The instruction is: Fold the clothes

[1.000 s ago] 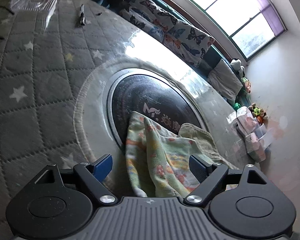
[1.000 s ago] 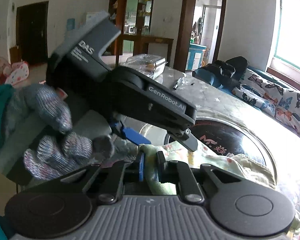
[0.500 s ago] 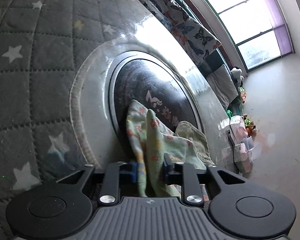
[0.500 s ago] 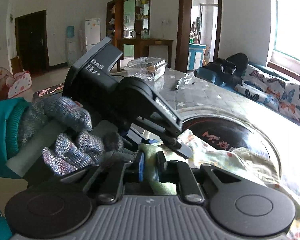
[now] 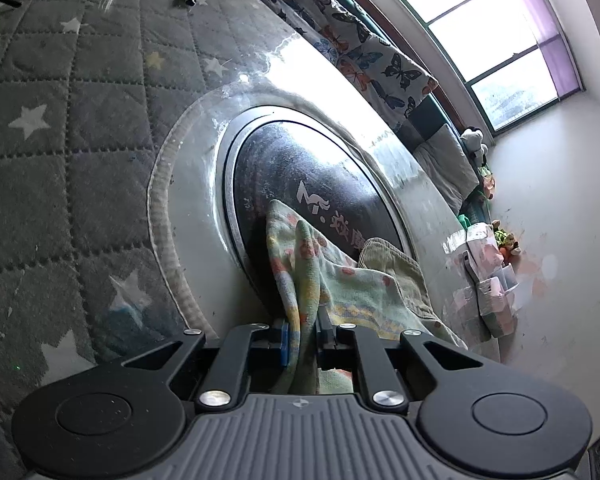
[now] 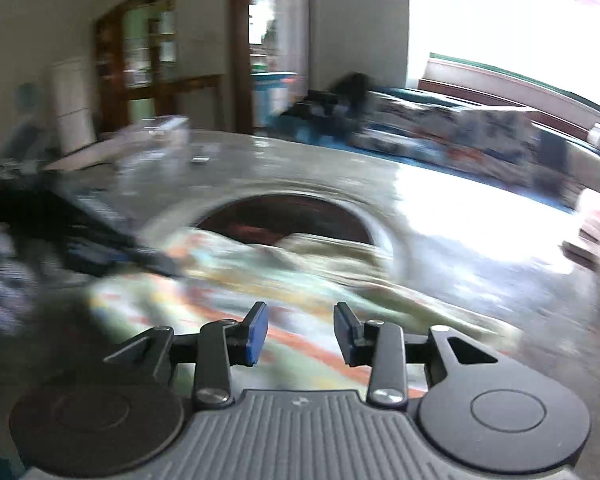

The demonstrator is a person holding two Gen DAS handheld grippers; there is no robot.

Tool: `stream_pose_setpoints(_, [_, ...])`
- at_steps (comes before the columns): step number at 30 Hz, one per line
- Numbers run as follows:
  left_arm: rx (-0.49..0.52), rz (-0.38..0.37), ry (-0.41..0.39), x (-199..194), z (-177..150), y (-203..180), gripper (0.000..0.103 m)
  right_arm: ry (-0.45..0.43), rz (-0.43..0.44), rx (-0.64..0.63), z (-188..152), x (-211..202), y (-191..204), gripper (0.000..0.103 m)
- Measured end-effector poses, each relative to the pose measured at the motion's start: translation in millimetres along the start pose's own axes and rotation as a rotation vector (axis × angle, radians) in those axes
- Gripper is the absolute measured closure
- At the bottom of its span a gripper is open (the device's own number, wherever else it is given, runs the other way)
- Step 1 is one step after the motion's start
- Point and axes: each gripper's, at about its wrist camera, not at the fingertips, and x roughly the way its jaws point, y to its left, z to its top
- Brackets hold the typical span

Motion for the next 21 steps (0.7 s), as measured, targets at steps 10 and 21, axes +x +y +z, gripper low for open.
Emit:
stream_pose_setpoints(10, [0.034, 0.018, -0.004, 1, -1, -6, 0.090, 0.006, -0.206, 0.229, -25, 14, -88, 0.050])
stream_pose_setpoints(21, [0.061, 0.028, 0.001, 4, -2, -12, 0.089, 0.017, -0.147, 0.308, -36, 14, -91, 0.073])
